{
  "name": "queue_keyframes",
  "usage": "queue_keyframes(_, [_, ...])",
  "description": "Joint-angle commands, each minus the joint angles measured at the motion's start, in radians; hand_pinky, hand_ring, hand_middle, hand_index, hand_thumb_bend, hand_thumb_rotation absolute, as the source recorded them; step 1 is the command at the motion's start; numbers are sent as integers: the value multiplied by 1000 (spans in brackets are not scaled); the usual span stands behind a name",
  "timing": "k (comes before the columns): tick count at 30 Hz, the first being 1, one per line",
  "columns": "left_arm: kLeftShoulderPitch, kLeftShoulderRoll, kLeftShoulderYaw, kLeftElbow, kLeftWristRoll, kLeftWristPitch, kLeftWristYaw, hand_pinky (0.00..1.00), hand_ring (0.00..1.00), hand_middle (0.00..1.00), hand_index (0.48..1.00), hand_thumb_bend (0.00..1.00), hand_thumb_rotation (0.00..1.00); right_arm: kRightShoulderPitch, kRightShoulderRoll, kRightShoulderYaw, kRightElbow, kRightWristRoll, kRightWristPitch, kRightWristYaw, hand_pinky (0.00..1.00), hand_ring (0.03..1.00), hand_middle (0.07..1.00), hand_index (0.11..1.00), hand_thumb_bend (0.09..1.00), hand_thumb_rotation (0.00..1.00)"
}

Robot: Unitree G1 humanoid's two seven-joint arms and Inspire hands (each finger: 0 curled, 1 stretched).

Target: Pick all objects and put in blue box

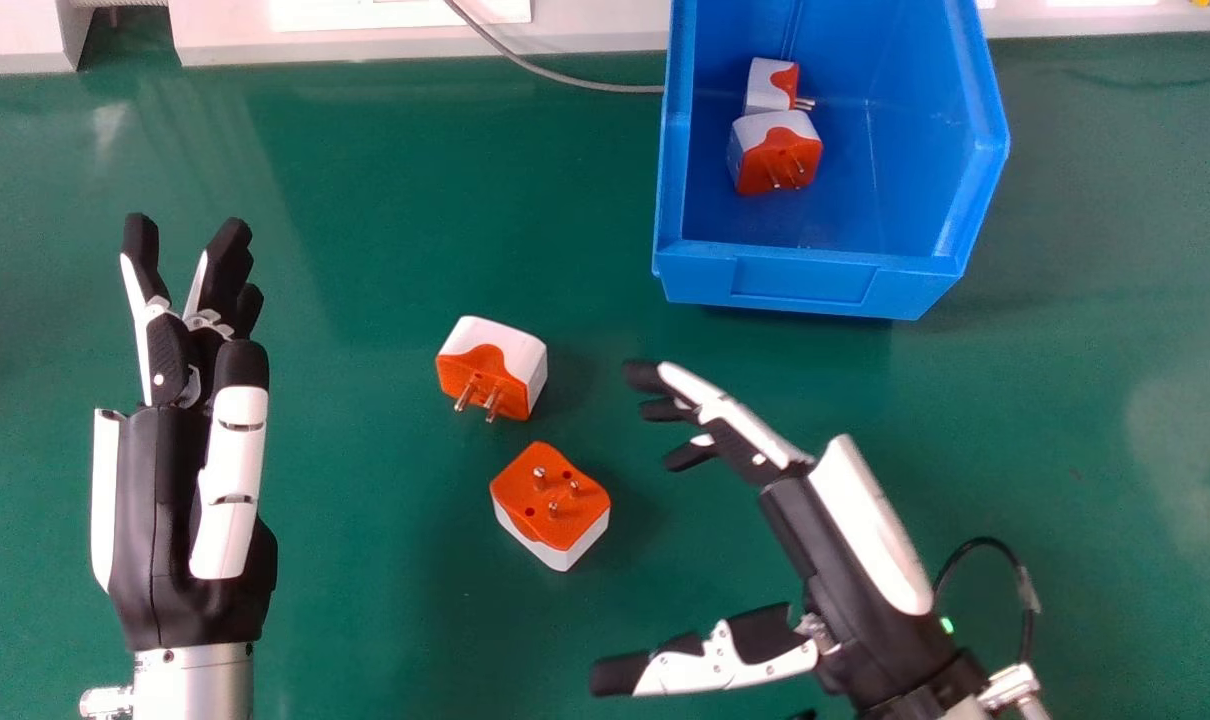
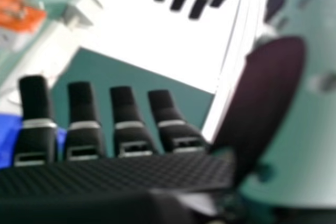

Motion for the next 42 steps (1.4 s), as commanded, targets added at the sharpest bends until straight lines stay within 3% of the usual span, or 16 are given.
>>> queue_keyframes(1, [-10, 1, -4, -5, -6, -10, -7, 993, 981, 953, 942, 400, 727, -7, -2, 10, -1, 16, -10, 13, 736, 844, 873, 876, 1000, 384])
queue_keyframes(9, [-13, 7, -1, -4, -4, -11, -10, 996, 982, 956, 944, 398, 729, -34, -5, 25, 27, 26, -30, 32, 832, 926, 948, 939, 1000, 390])
queue_keyframes(16, [-17, 8, -1, 4, -10, -13, -17, 996, 982, 958, 944, 396, 730, -46, -1, 29, 43, 9, -26, 19, 856, 951, 974, 964, 1000, 393])
queue_keyframes(26, [-19, 8, -2, 5, -11, -12, -17, 997, 983, 960, 945, 395, 731, -50, -4, 20, 27, -25, -23, -12, 865, 963, 987, 976, 1000, 403])
queue_keyframes(35, [-20, 9, -2, 3, -8, -10, -16, 998, 982, 960, 946, 394, 731, -167, 44, 50, 216, -163, 15, -211, 845, 949, 976, 974, 1000, 436])
queue_keyframes(42, [-20, 5, -5, 5, -2, -16, -14, 998, 982, 960, 946, 393, 732, -270, 66, 88, 379, -187, 53, -294, 824, 930, 965, 965, 1000, 436])
